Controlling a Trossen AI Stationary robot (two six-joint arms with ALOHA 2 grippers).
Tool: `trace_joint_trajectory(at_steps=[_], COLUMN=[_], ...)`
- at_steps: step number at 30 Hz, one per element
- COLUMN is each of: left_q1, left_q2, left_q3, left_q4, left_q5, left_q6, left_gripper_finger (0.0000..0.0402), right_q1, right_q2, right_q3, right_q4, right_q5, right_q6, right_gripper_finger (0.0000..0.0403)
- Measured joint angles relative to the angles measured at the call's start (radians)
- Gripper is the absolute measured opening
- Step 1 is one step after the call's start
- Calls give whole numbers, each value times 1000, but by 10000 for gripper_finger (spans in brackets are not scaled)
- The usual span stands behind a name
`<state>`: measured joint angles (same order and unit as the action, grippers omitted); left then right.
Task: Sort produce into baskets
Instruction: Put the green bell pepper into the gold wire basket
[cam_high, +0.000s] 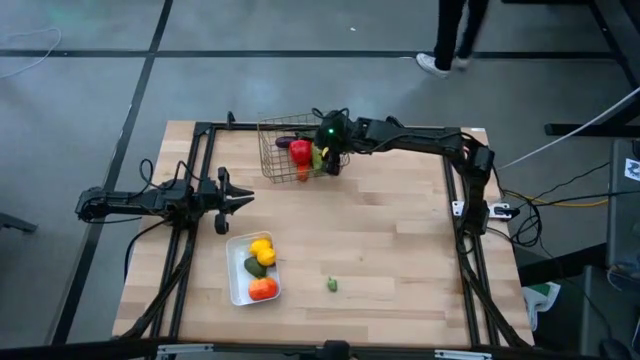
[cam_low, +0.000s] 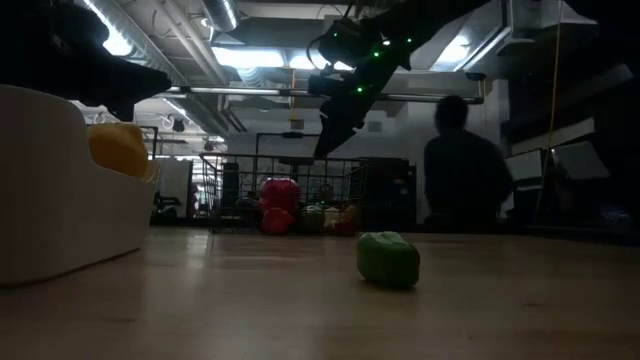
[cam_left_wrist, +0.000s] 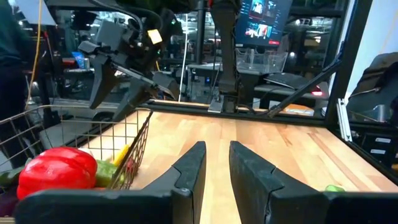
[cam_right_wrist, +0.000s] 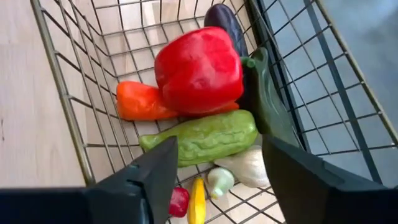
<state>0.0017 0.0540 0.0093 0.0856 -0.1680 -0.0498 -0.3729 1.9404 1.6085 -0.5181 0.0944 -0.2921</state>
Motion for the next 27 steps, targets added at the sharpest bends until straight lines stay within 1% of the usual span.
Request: trace_joint_trajectory(at_steps=[3,7,9,13,15,18,20,23,27], left_q1=[0,0,0,0,0,0,0,0,0], left_q2=[0,0,0,0,0,0,0,0,0], left_q3=[0,0,0,0,0,0,0,0,0], left_q4=[0,0,0,0,0,0,0,0,0], left_q5=[0,0,0,0,0,0,0,0,0], left_q6=[0,0,0,-1,-1,-1,-1,-2,-2], left_gripper_finger=[68,68,68,68,68,68,68,68,68], right_q1=[9,44,75,153,202,272,315,377,455], right_q2=[-5,-6,-7,-6,-9,-8,-8,-8,-8], right_q3=[0,45,68,129,148,159,161,161,161], right_q4=[0,-59,-64,-137,-147,-165,-163,-180,-245], right_q5=[0,3,2,2,2,0,0,0,0], right_q6=[0,0,0,1,35,173,310,551,866], right_gripper_finger=[242,245,243,242,241,241,241,241,241])
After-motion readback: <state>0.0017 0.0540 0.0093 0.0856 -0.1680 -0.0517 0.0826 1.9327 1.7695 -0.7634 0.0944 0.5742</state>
